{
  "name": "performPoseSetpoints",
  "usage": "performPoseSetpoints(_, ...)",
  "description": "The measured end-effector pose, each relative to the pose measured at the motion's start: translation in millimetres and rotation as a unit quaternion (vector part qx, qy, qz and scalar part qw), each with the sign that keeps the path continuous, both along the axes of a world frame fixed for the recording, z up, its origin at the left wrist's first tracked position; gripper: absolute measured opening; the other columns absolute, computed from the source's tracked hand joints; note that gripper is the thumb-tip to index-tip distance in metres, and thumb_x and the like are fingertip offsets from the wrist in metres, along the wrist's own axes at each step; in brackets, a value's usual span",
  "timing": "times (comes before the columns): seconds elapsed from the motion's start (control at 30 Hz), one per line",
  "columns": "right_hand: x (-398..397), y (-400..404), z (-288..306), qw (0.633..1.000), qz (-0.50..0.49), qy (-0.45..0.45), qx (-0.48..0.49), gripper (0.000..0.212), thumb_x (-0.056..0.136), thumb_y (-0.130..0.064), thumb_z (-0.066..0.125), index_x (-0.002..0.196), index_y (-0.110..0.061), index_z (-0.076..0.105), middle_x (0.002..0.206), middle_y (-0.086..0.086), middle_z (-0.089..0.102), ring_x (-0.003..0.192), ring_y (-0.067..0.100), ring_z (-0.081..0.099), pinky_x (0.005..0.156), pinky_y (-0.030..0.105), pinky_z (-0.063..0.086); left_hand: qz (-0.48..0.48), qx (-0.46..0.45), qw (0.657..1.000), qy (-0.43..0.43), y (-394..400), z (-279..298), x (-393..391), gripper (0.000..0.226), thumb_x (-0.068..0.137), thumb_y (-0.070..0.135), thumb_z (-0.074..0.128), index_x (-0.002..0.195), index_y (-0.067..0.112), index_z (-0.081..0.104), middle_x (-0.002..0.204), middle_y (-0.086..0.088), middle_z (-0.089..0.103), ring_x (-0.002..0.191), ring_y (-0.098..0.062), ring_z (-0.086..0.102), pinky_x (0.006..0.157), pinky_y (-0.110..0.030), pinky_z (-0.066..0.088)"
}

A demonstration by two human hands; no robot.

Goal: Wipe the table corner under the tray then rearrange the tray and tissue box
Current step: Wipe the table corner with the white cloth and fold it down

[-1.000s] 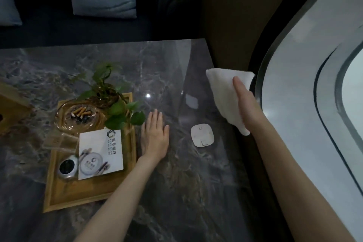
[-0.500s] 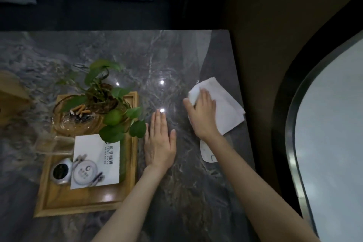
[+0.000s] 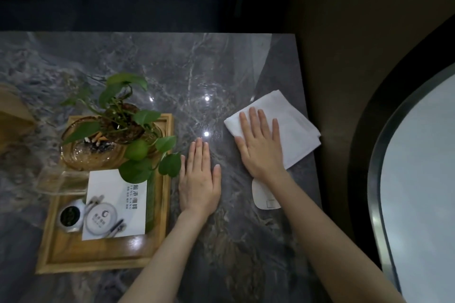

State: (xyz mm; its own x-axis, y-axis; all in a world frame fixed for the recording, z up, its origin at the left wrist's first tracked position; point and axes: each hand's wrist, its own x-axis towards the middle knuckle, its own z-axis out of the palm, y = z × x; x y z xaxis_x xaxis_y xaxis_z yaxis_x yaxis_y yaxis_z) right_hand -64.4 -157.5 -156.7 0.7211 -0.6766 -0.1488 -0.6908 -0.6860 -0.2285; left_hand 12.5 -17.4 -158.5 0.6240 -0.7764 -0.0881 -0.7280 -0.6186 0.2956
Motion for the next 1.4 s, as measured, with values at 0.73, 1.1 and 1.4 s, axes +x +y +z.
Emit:
performPoseSetpoints(0.73, 43.1, -36.6, 4.6, 0.994, -0.106, 0.004, 0.015, 0.093, 0.085, -0.067, 0.026, 0.147, -0.003, -0.001, 0.157, 0.018, -0.004, 0.145, 0.026, -0.008, 0.118, 0.04, -0.007, 0.002, 0.038, 0.999, 0.003, -2.6, 4.9, 0.7, 0.061, 0.091, 0.038, 0.026, 0.14, 0.002, 0.028, 0.15, -0.013, 0.03, 0.139, -0.02, 0.019, 0.113, -0.028, -0.008)
performPoseSetpoints(1.1, 37.2, -5.6, 2.6, 0.997, 0.082, 0.001, 0.011, 0.078, 0.082, -0.06, 0.014, 0.148, -0.021, 0.004, 0.158, 0.014, -0.001, 0.146, 0.025, -0.006, 0.115, 0.037, -0.012, 0.046, 0.041, 0.998, 0.014, -0.6, 9.9, -3.9, 0.083, 0.088, 0.056, 0.001, 0.142, -0.006, 0.014, 0.152, -0.024, 0.013, 0.14, -0.029, 0.009, 0.111, -0.035, 0.005)
performPoseSetpoints(1.4, -5.2, 5.2, 7.7, 0.984, 0.171, -0.006, 0.055, 0.063, 0.086, -0.05, 0.017, 0.146, -0.034, 0.011, 0.158, -0.003, 0.005, 0.145, 0.014, 0.0, 0.113, 0.034, -0.011, 0.047, 0.007, 0.999, 0.02, 0.8, 6.4, -5.3, 0.094, 0.081, 0.063, -0.009, 0.141, -0.007, 0.011, 0.153, -0.023, 0.011, 0.141, -0.025, 0.004, 0.111, -0.031, -0.001)
